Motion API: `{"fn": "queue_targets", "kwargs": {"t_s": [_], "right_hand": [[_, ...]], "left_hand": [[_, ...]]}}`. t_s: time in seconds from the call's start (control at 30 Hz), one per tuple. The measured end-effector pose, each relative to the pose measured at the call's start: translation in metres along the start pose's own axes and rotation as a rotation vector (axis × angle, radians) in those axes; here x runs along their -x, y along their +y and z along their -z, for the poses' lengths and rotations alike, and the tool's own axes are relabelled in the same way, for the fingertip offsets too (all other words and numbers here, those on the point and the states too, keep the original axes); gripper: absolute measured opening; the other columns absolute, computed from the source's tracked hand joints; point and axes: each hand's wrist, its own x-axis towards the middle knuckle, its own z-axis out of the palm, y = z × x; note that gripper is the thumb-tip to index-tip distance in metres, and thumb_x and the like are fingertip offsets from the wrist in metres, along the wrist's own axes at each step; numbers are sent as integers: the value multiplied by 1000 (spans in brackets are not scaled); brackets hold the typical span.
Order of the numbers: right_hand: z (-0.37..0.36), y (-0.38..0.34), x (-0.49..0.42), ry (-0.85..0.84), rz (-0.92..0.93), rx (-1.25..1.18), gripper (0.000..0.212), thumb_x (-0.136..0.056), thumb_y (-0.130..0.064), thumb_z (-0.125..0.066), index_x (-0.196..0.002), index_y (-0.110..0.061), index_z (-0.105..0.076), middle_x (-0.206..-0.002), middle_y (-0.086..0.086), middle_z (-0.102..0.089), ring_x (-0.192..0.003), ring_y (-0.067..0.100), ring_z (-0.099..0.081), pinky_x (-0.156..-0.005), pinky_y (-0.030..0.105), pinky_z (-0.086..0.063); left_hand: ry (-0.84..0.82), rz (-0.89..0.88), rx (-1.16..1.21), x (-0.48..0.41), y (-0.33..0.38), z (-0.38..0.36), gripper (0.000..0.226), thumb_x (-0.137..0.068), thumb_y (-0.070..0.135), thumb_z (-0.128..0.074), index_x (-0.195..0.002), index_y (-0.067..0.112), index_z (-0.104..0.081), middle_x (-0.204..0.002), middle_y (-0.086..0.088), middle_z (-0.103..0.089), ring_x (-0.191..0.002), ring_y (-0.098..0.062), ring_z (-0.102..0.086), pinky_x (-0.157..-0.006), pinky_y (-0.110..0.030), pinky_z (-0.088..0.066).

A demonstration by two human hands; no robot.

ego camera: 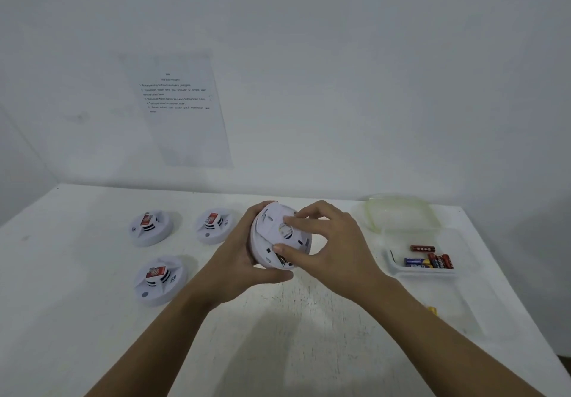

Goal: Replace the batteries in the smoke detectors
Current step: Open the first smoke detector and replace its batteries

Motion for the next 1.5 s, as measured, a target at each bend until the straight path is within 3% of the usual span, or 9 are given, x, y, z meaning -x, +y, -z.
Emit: {"fn": "queue_targets", "kwargs": {"t_s": [0.13, 0.23, 0.43, 0.73, 0.93, 1.1, 1.2, 1.43, 1.5], "right_hand": [[3, -1, -4, -6, 5, -37, 52, -75, -58, -77, -119, -32, -71, -102, -17, -60, -98, 6, -59, -85, 25, -50], [8, -2, -6, -7, -5, -64, 51, -75, -51, -79, -121, -31, -70, -101, -16, -61, -93, 6, -60, -75, 13, -47], [10, -3, -11, -49, -156, -294, 17, -101, -24, -54, -103, -20, -69, -91, -8, -70, -86, 6, -64, -61, 16, -51], [16, 8, -15, 27, -432, -729, 25, -94, -12, -67, -112, -27, -62, -99, 0, -75, -90, 16, -71, -66, 20, -55], [3, 2, -13, -14, -248, -635, 23, -95, -3, -61, -105, -22, -68, -86, 2, -74, -86, 16, -71, -75, 28, -59], [-11, -5, -11, 70, -220, -462, 17, -93, -14, -67, -103, -27, -70, -93, -6, -71, -94, 8, -63, -69, 6, -42], [-17, -2, -10, 131, -151, -332, 16, -89, -20, -73, -105, -24, -74, -101, -13, -65, -93, 2, -57, -74, 4, -39], [-25, 6, -4, 114, -8, -167, 24, -95, -32, -63, -115, -31, -75, -109, -13, -58, -108, 8, -54, -91, 28, -48], [-21, 5, -3, 36, -13, -152, 32, -93, -44, -65, -121, -32, -71, -116, -17, -53, -113, 5, -50, -95, 24, -46]], "left_hand": [[15, -20, -26, -3, 2, 0, 91, -70, -2, -88, -136, 38, -39, -121, 28, -61, -117, -3, -62, -79, -16, -56], [23, -36, -7, -6, 1, 2, 91, -70, -4, -87, -138, 33, -39, -123, 25, -61, -119, -6, -62, -81, -17, -57], [22, 7, 6, -8, -5, 1, 90, -69, -5, -88, -135, 35, -42, -118, 22, -62, -116, -6, -62, -79, -22, -59], [33, 42, -15, -4, -10, 1, 90, -68, 0, -89, -133, 39, -42, -116, 28, -59, -116, 1, -59, -80, -24, -60], [26, 27, -12, -4, -10, -2, 93, -68, -1, -89, -138, 36, -39, -122, 25, -58, -118, -5, -59, -81, -26, -60], [41, 4, -23, -4, -7, -4, 94, -69, 1, -90, -138, 38, -38, -122, 30, -56, -117, -1, -57, -80, -22, -58], [43, 6, -10, -4, -8, -4, 94, -68, 1, -90, -139, 36, -39, -123, 26, -59, -117, -4, -59, -80, -24, -59], [47, 8, 21, -5, -9, -4, 90, -71, 1, -89, -141, 30, -41, -127, 17, -60, -118, -13, -62, -84, -33, -61], [58, -2, 15, -6, -10, -2, 89, -70, 2, -89, -139, 31, -41, -126, 18, -61, -119, -14, -62, -84, -29, -60]]}}
